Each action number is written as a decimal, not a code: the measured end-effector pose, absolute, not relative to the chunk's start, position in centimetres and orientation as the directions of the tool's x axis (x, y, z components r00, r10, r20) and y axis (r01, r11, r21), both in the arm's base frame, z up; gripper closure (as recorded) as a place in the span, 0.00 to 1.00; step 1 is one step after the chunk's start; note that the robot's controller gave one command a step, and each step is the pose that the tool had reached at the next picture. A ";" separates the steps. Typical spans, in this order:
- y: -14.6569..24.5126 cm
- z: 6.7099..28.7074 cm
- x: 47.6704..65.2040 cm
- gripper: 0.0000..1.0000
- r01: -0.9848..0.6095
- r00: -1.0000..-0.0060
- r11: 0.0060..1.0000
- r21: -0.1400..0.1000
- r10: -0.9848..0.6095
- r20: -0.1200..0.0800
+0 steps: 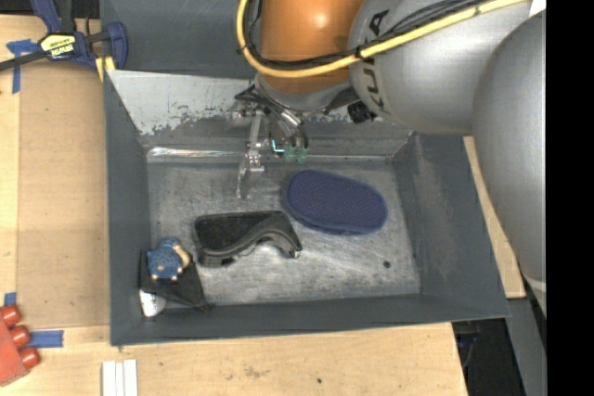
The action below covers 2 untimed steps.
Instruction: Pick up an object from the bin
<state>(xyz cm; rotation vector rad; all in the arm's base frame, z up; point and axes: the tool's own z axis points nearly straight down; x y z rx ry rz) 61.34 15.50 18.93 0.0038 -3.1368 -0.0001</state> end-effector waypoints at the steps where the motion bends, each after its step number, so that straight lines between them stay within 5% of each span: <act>1: 5.4 11.1 55.3 0.00 -0.209 -0.978 0.978 -0.001 -0.209 0.004; 2: 0.2 7.4 57.5 0.00 -0.077 -0.997 0.997 0.002 -0.077 -0.009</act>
Offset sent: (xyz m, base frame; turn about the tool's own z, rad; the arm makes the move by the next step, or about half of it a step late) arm -0.0599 -0.0972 -0.0781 -0.2123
